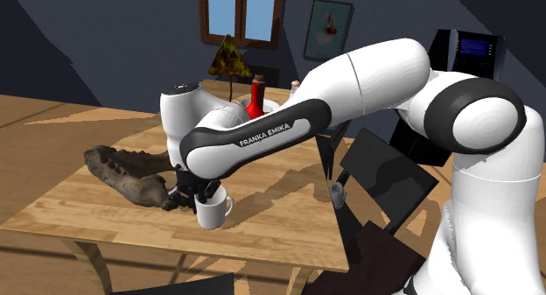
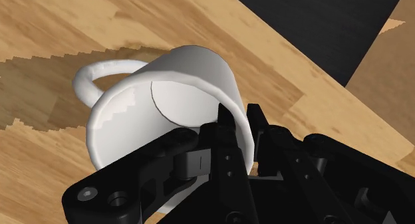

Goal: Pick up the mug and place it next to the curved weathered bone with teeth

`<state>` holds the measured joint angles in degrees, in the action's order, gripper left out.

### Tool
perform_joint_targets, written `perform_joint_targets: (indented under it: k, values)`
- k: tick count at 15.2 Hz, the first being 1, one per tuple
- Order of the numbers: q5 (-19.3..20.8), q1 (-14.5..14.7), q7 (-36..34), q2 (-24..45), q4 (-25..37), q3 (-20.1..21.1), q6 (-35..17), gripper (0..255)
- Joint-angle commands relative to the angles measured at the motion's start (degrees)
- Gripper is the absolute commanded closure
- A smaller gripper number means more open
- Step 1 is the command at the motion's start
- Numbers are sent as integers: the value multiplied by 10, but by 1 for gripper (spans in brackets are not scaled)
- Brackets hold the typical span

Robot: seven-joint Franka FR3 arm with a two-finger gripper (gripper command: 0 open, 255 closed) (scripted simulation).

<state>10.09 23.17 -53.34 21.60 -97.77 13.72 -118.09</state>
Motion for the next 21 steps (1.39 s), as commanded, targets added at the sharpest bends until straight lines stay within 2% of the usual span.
perform_joint_targets:
  k: [1,9,10,15,19,21]
  values:
    - [2,0,-3,6,-8,-1,-14,255]
    - [4,1,-4,9,-12,-1,-20,255]
    - [4,1,-4,9,-11,-1,-20,0]
    - [4,1,-4,9,-11,-1,-20,0]
    - [-6,2,3,-16,27,4,42,0]
    - [-6,2,3,-17,27,4,42,0]
